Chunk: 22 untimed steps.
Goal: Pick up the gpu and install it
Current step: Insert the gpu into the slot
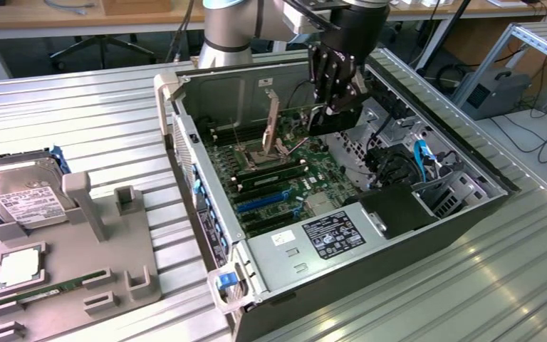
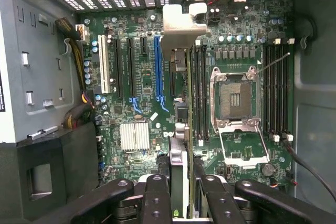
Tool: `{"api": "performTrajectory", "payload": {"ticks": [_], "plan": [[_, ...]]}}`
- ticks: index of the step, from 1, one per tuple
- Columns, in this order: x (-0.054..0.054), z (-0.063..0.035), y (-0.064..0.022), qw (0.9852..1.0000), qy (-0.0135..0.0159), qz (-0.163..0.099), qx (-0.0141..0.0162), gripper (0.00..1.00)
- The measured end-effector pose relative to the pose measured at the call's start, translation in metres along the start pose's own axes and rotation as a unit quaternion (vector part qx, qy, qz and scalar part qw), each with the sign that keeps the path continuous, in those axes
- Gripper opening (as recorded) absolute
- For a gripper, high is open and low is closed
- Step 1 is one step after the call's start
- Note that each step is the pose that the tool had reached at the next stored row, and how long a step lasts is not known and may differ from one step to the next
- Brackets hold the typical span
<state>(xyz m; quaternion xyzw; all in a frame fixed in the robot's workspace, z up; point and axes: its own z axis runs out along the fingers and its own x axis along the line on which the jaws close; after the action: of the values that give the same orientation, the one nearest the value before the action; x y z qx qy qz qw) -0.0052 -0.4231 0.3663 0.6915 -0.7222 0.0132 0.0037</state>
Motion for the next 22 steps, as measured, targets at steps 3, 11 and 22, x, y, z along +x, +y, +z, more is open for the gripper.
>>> {"api": "performTrajectory", "payload": {"ticks": [3, 11, 22], "plan": [[0.000, 0.0000, 0.0000, 1.0000, 0.0000, 0.000, 0.0000, 0.27], [0.000, 0.0093, 0.0019, 1.0000, 0.0000, 0.000, 0.0000, 0.27], [0.001, 0.0100, 0.0161, 1.0000, 0.0001, 0.000, 0.0000, 0.27]]}}
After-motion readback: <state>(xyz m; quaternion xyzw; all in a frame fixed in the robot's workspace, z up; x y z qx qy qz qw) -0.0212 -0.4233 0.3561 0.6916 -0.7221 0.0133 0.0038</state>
